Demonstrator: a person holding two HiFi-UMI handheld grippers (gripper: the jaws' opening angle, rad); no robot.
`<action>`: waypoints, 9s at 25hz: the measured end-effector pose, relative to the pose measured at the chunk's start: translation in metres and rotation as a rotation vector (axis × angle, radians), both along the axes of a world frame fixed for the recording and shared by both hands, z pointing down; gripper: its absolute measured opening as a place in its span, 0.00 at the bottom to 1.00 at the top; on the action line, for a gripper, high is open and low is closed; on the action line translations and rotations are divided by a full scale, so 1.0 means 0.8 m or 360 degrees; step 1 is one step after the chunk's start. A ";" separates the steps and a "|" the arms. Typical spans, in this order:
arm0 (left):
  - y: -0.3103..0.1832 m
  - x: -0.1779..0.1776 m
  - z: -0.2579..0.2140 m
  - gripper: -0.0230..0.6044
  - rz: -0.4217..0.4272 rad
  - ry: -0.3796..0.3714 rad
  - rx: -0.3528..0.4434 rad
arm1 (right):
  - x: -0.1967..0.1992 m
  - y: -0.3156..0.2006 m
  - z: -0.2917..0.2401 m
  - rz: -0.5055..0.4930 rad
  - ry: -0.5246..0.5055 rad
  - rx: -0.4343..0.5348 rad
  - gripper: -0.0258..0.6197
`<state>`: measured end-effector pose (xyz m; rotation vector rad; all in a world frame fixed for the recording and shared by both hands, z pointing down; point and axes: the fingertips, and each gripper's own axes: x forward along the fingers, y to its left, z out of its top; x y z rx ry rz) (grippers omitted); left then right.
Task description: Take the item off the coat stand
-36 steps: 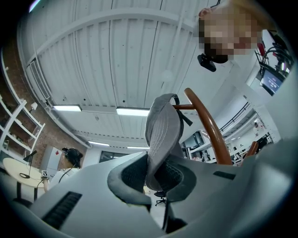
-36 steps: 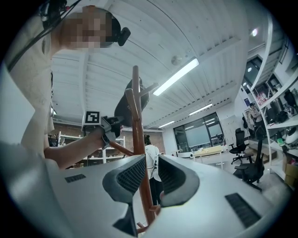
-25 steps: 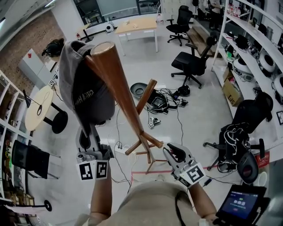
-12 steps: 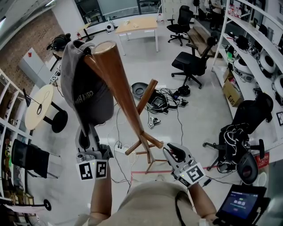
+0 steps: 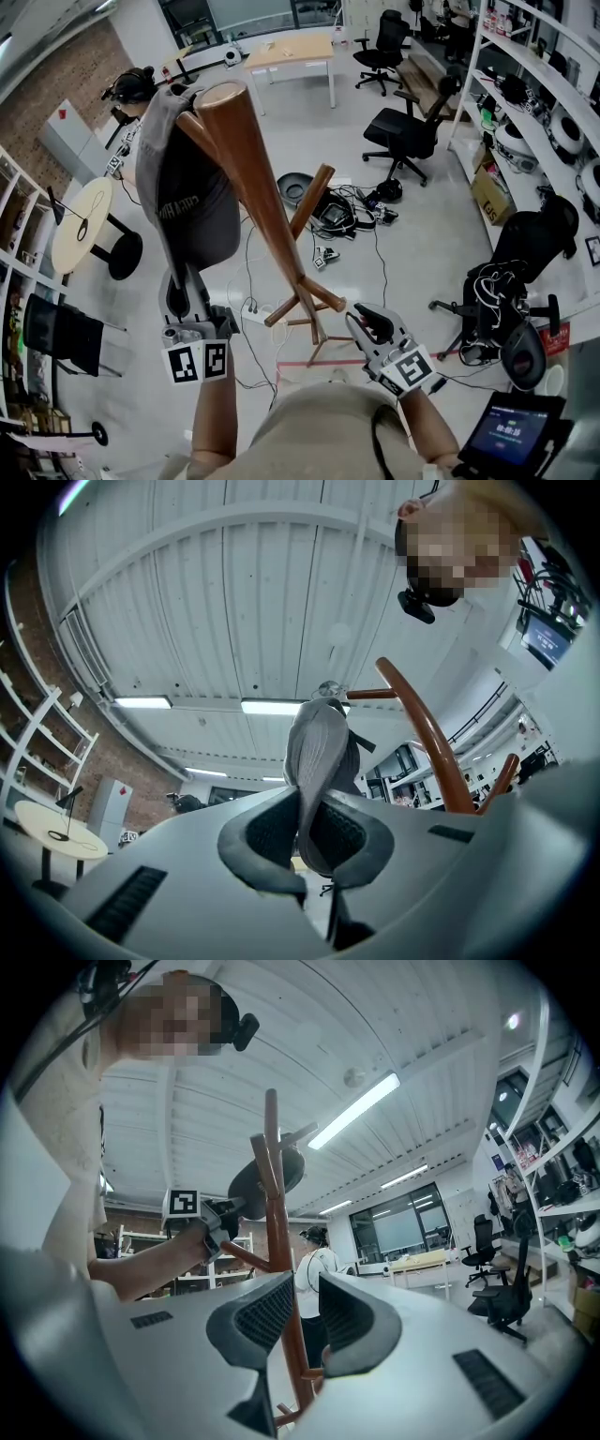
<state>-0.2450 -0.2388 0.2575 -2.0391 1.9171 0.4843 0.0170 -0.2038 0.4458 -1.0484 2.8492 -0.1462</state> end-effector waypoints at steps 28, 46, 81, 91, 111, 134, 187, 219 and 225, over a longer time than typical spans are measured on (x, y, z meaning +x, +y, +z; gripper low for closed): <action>0.011 -0.021 0.020 0.09 -0.0085 0.0065 -0.0018 | 0.001 0.009 -0.003 -0.0009 -0.0008 -0.0036 0.15; 0.037 -0.042 0.038 0.09 -0.0174 0.0118 -0.0051 | -0.011 0.017 -0.005 -0.0093 -0.0003 -0.0049 0.15; 0.077 -0.045 0.092 0.09 -0.0186 0.0164 -0.0198 | -0.029 0.032 -0.004 -0.0179 -0.0019 -0.0134 0.15; 0.079 -0.035 0.110 0.09 -0.0130 0.0170 -0.0208 | -0.028 0.028 0.005 -0.0159 0.0005 -0.0155 0.15; 0.112 -0.020 0.162 0.09 -0.0126 0.0206 -0.0278 | -0.022 0.036 0.016 -0.0223 0.0018 -0.0203 0.09; 0.143 0.001 0.215 0.09 -0.0028 0.0218 -0.0443 | -0.050 0.054 0.034 -0.0340 0.0101 -0.0259 0.07; 0.179 -0.040 0.293 0.09 0.0228 0.0216 -0.0683 | -0.092 0.097 0.065 0.0313 0.0254 -0.0282 0.07; 0.234 -0.050 0.305 0.09 0.0299 0.0185 -0.0652 | -0.097 0.168 0.080 0.0389 0.0169 -0.0238 0.07; 0.234 -0.042 0.307 0.09 0.0224 0.0209 -0.0670 | -0.098 0.154 0.075 0.0289 0.0170 -0.0233 0.07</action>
